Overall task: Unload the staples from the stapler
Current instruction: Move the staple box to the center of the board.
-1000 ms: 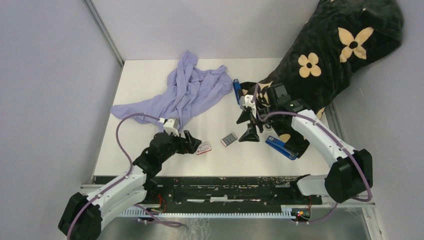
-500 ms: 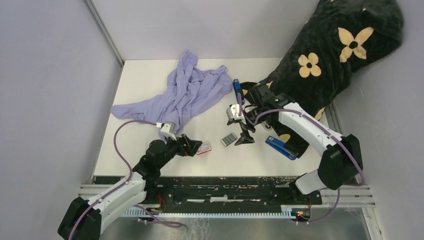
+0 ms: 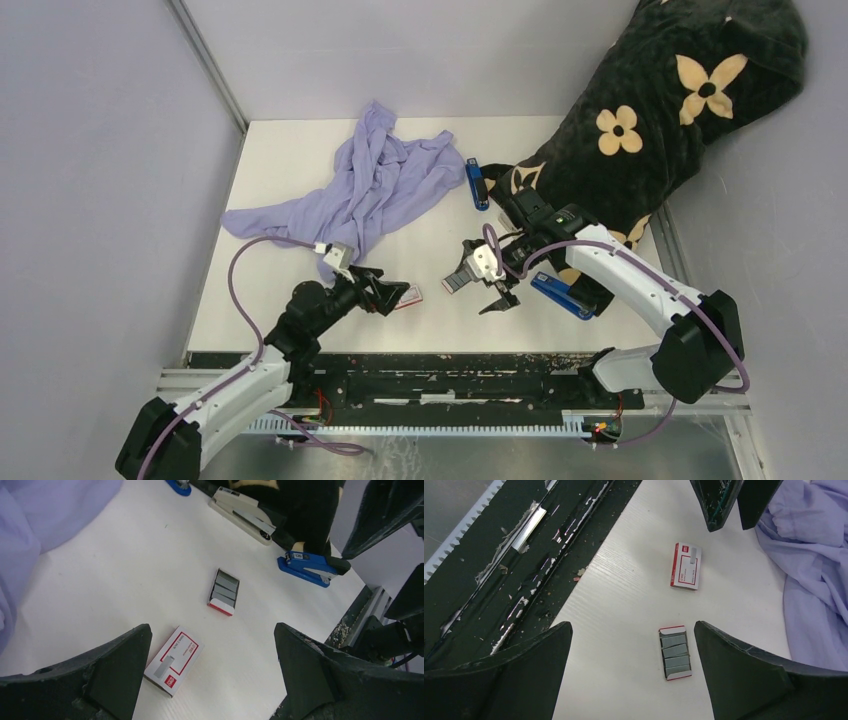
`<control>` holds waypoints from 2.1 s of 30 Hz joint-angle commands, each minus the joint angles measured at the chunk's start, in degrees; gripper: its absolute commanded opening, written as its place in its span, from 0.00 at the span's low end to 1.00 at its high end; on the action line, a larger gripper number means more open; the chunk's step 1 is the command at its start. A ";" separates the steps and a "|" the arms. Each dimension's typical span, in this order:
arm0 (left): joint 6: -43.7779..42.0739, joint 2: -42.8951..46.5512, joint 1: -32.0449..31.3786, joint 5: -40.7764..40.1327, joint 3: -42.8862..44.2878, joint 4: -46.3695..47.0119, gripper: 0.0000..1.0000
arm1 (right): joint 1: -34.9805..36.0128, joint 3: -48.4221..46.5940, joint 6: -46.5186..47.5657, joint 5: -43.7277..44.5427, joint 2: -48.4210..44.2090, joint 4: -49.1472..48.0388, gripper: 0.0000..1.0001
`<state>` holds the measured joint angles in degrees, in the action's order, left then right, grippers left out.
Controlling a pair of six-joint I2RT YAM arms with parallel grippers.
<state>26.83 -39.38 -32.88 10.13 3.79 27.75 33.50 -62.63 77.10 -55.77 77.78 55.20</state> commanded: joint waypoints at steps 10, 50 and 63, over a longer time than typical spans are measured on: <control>-15.57 2.72 0.01 1.97 1.77 2.32 0.99 | -0.10 0.91 4.44 0.09 -1.49 -1.21 0.99; 1.13 -5.01 -8.89 -18.34 8.43 -16.17 0.95 | 0.09 -0.76 7.25 3.74 3.33 2.45 1.00; 12.42 -11.56 -8.70 -22.82 16.64 -33.61 0.94 | 0.09 -0.98 7.78 3.13 3.38 3.46 1.00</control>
<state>34.09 -48.77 -41.65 -9.47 15.51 -0.69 33.50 -61.36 83.55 -51.35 80.97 57.45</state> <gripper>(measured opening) 0.942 0.996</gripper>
